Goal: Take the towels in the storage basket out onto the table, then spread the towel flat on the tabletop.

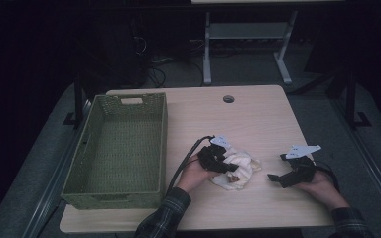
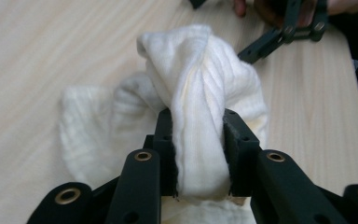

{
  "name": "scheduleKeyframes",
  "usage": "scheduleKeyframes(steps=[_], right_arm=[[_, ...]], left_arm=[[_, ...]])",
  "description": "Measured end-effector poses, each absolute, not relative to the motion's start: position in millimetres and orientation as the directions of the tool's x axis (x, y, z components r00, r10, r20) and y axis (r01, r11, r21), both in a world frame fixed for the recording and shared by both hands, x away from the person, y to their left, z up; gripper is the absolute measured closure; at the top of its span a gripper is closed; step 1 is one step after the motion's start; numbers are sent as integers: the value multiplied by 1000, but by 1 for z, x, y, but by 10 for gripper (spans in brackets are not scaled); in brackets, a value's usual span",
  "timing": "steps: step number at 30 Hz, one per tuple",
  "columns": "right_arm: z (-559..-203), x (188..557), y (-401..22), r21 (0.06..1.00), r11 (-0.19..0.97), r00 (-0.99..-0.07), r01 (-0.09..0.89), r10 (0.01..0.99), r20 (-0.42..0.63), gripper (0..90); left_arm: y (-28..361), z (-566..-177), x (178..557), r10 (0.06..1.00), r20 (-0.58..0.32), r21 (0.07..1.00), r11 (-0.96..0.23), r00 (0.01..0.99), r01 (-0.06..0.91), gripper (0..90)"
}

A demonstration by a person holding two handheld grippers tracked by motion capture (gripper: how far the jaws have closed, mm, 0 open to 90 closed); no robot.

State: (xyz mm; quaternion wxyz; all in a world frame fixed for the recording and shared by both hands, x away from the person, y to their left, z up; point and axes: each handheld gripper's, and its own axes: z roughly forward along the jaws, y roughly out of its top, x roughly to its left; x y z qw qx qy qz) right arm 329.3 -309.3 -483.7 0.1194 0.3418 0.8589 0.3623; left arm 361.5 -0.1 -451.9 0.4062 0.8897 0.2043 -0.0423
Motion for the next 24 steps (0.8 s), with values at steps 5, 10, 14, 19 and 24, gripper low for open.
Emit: scheduleKeyframes(steps=[5, 10, 14, 19, 24], right_arm=[[-484, 329, -309, 705, 505, -739, 497, 672, 40, 22], [-484, 329, -310, 706, 507, -740, 495, 671, 38, 22], [-484, 329, -310, 706, 507, -740, 495, 671, 37, 22], [-484, 329, -310, 706, 507, -742, 495, 670, 39, 22], [-484, 329, -310, 706, 507, -741, 494, 670, 38, 22]], left_arm=[[-1, -457, 363, 344, -234, 693, -597, 909, 404, 581], [3, -451, 362, 376, -204, 693, -597, 904, 405, 399], [11, -439, 360, 398, -191, 716, -569, 897, 405, 326], [20, -424, 357, 418, -187, 740, -536, 889, 408, 279], [26, -416, 347, 446, -166, 754, -517, 880, 404, 286]])
